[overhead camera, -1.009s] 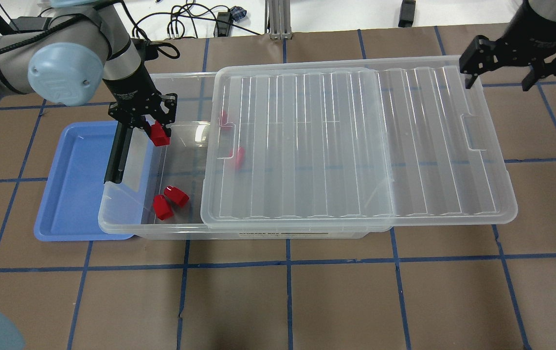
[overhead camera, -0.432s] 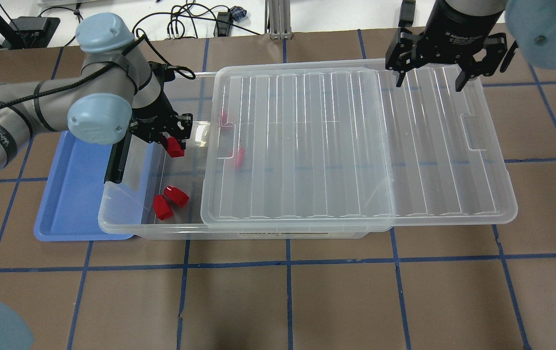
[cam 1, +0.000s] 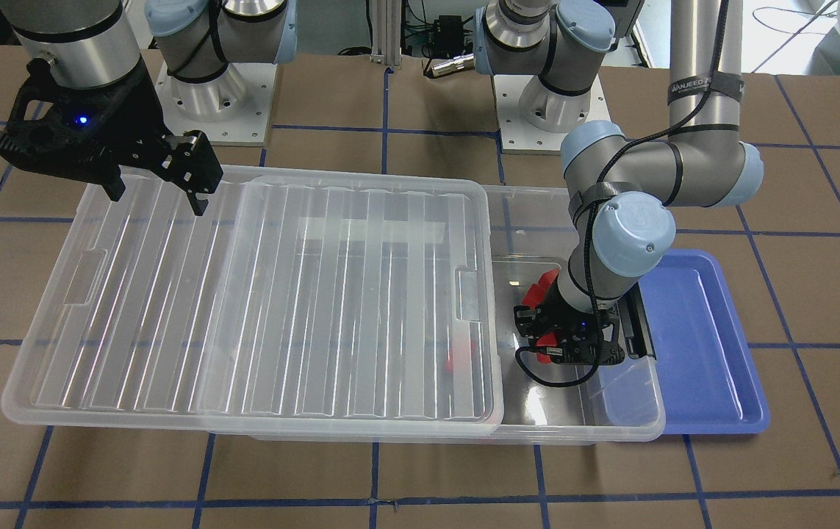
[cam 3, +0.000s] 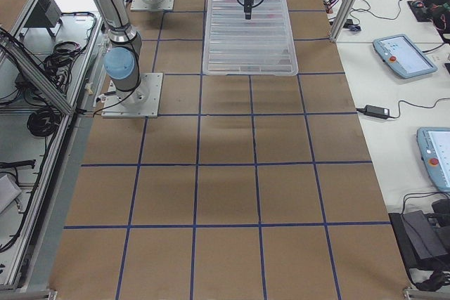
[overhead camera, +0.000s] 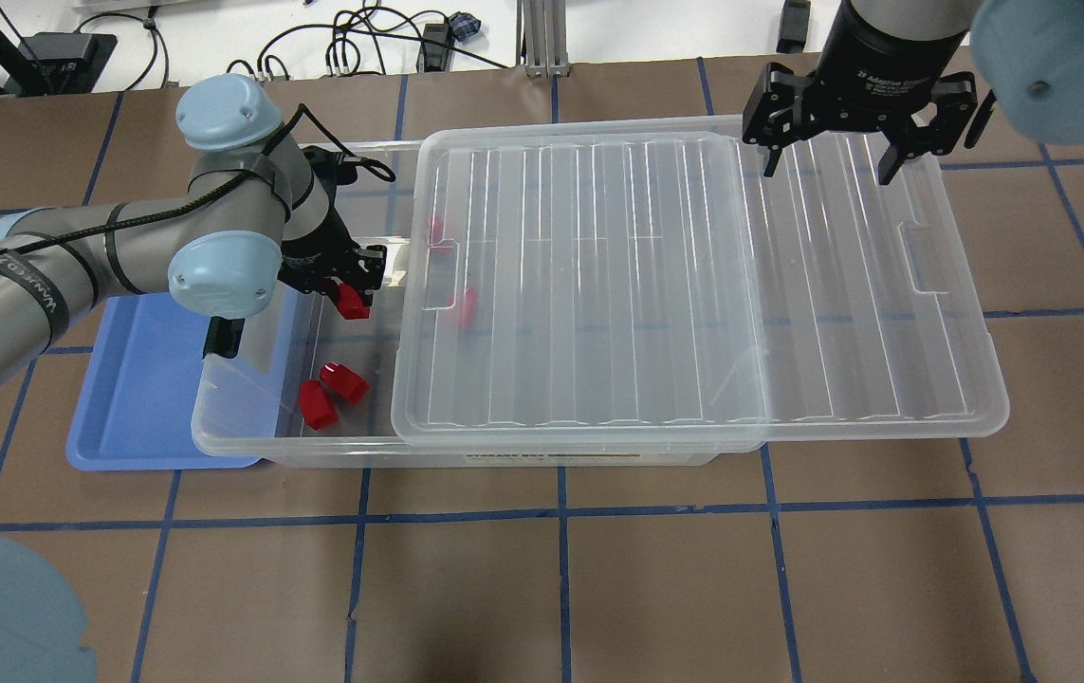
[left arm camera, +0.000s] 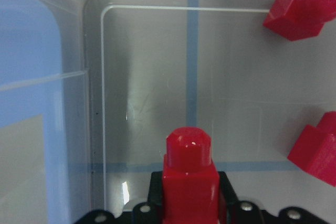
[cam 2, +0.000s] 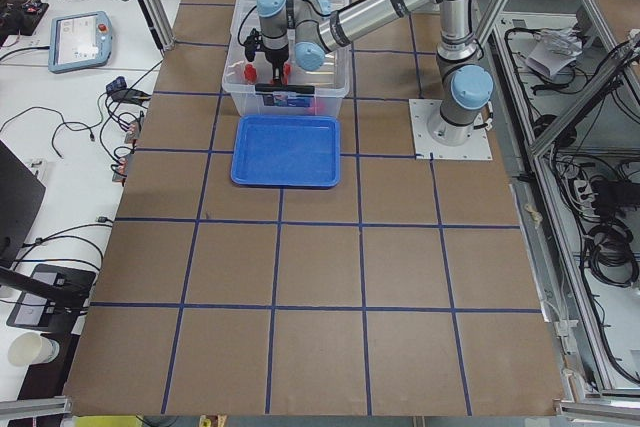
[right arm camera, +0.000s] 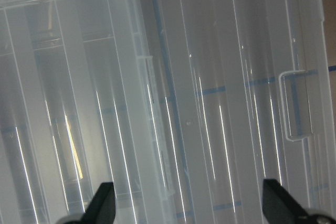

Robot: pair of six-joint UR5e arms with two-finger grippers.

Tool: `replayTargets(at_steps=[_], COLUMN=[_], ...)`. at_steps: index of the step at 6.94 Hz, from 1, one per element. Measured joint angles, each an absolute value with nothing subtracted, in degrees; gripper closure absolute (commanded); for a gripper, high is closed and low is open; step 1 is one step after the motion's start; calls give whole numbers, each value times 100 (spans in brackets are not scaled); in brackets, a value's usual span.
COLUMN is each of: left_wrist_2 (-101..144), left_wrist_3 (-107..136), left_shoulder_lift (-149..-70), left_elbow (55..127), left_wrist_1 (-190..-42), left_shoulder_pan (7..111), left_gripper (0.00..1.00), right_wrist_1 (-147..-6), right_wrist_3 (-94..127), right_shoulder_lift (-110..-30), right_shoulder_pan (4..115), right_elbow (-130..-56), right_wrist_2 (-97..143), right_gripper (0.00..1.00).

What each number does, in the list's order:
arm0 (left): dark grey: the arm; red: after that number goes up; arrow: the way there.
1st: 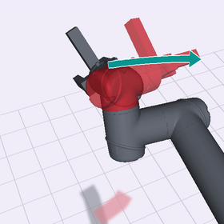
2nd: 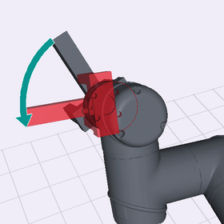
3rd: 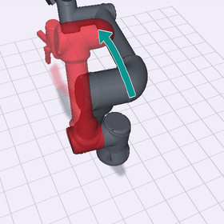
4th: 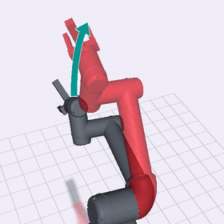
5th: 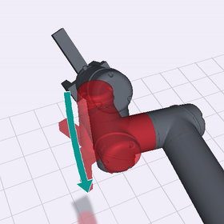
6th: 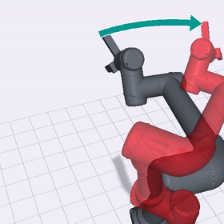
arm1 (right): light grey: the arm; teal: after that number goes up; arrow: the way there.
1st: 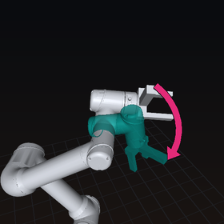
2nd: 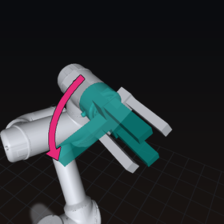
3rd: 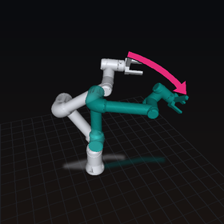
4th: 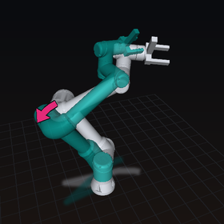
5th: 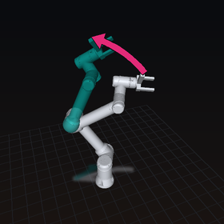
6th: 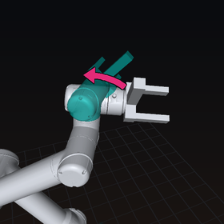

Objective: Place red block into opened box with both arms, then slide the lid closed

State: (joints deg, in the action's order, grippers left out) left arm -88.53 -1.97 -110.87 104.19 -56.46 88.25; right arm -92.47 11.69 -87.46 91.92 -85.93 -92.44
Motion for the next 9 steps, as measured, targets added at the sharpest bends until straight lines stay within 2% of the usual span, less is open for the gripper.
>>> replayTargets(at_steps=[1,2,3,6,7,8,9], left_wrist_2=[-8853,-8859,-8871,-8879,-8871,-8850,-8823], left_wrist_3=[-211,-214,-220,-199,-167,-136,-71], left_shoulder_lift=[-11135,-11158,-11152,-10961,-10876,-10785,-10677], left_elbow=[10480,10499,10474,10308,10111,9835,9542], left_wrist_1=[-5611,-5582,-5572,-5811,-6139,-6624,-7148], left_shoulder_pan=[8817,8812,8796,8750,8751,8759,8771], left_gripper=[70,31,15,8,8,0,0], right_wrist_1=[-9247,-9246,-9246,-9232,-9222,-9216,-9213], right_wrist_3=[1160,1147,1139,1136,1114,1005,782], right_shoulder_lift=[-8748,-8748,-8746,-8738,-8732,-8725,-8722], right_shoulder_pan=[9183,9171,9161,9134,9115,9040,8868], right_elbow=[-8595,-8595,-8595,-8596,-8596,-8596,-8591], right_wrist_2=[-9247,-9252,-9254,-9257,-9269,-9278,-9273], right_gripper=[0,0,0,0,0,0,0])
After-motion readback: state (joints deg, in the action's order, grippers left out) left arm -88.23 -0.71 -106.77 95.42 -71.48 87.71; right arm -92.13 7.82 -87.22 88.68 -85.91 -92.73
